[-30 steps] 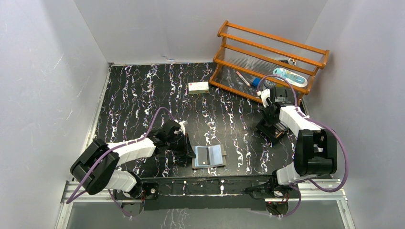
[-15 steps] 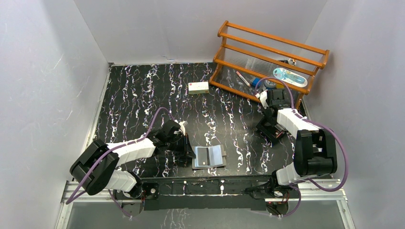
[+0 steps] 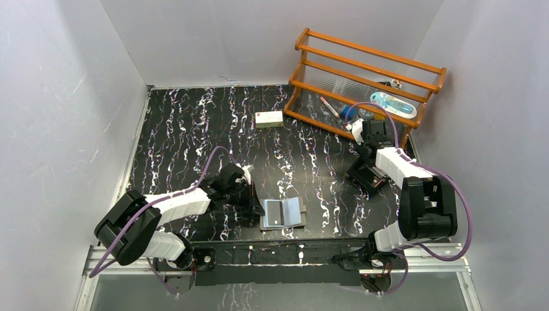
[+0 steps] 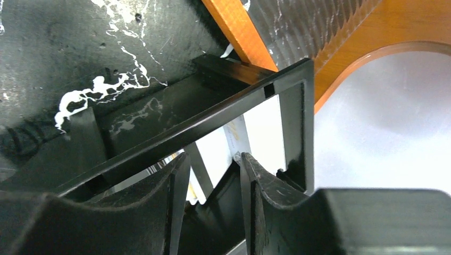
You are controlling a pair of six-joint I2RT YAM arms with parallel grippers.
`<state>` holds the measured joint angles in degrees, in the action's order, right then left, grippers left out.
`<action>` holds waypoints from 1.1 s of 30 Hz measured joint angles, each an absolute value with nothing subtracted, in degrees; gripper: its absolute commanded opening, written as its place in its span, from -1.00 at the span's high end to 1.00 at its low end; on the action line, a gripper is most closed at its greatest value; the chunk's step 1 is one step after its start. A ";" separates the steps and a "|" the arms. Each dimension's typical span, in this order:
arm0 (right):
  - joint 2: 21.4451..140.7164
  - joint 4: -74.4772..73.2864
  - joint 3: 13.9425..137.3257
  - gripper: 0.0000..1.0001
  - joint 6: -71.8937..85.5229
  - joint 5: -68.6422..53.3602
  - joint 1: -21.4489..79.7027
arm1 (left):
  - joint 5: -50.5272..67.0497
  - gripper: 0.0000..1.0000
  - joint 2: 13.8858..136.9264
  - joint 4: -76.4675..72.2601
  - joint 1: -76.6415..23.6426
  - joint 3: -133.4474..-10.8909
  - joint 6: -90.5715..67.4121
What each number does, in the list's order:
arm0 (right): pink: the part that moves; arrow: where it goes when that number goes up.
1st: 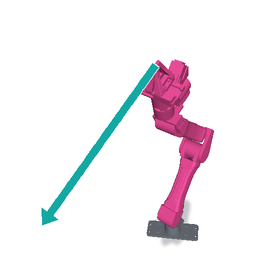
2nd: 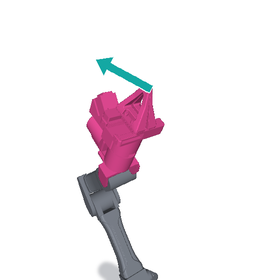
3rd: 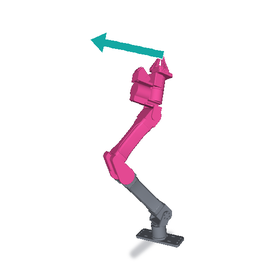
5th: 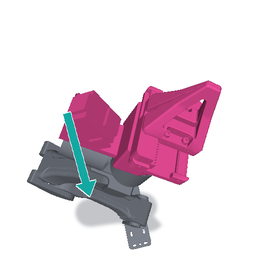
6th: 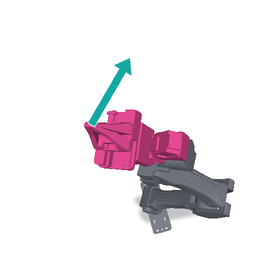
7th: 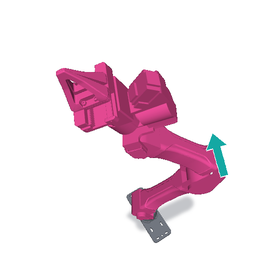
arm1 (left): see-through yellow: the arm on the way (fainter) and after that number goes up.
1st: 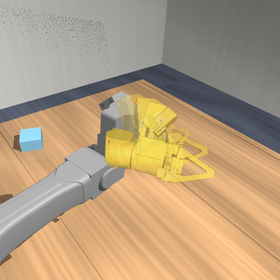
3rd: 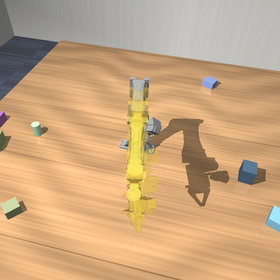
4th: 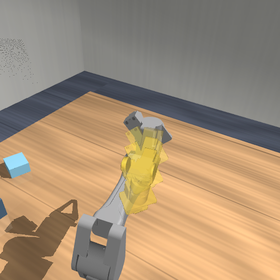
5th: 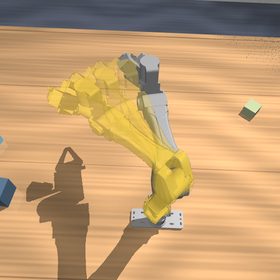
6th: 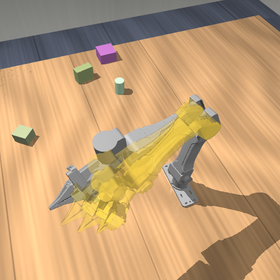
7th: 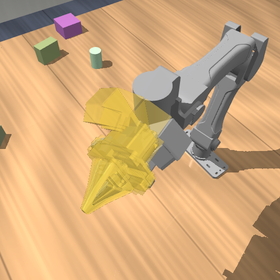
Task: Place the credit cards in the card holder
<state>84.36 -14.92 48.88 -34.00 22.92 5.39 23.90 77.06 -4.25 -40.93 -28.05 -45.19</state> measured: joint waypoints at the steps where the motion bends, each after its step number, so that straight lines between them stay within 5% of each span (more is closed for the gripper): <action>1: 84.38 -15.25 48.88 0.07 -33.45 22.48 5.39 | 23.90 1.00 77.06 -4.23 -40.93 -28.05 -45.17; 14: 86.72 -11.25 48.88 -0.07 -35.83 27.00 4.78 | 23.79 1.00 76.16 -3.62 -40.93 -28.05 -45.04; 33: 90.54 -5.67 48.86 0.09 -40.75 28.16 4.14 | 23.49 1.00 75.48 -3.40 -40.69 -27.57 -45.04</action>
